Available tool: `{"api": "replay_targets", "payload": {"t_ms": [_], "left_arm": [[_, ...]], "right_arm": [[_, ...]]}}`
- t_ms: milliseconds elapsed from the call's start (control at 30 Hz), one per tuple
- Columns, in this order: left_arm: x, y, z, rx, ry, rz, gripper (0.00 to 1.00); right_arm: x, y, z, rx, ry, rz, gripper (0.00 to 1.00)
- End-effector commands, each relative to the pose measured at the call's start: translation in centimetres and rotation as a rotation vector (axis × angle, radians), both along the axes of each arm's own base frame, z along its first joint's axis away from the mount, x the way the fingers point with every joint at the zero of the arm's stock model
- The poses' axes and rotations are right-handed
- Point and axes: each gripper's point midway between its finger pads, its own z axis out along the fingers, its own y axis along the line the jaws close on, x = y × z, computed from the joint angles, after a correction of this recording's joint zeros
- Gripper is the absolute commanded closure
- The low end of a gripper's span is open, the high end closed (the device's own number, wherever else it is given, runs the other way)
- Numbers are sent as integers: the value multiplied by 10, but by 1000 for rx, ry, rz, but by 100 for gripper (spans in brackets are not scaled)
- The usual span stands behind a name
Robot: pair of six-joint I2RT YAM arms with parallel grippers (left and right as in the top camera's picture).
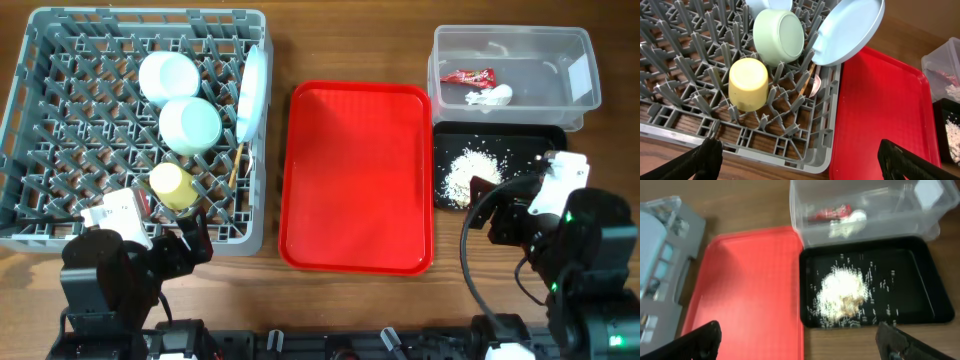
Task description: Sort waste into correct bins and load items into the dishwasher rack
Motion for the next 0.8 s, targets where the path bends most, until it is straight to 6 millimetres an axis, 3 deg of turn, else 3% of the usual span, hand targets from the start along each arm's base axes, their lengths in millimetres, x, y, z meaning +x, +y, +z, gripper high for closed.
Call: {"api": "replay_targets", "payload": {"t_ms": [0, 167, 433, 567, 700, 767], "left_arm": [[-1, 0, -3, 14, 5, -15, 0], [-1, 0, -3, 14, 5, -15, 0], [-1, 0, -3, 14, 5, -15, 0], [-1, 0, -3, 14, 5, -15, 0], [-1, 0, -3, 14, 5, -15, 0], [-1, 0, -3, 14, 5, -15, 0]], "right_arm": [[-2, -1, 11, -51, -187, 25, 0], [-3, 7, 13, -85, -486, 73, 0], [8, 8, -5, -69, -852, 51, 0], [16, 10, -27, -90, -889, 57, 0], [24, 10, -81, -116, -666, 78, 0], [24, 13, -87, -111, -643, 95, 0]]}}
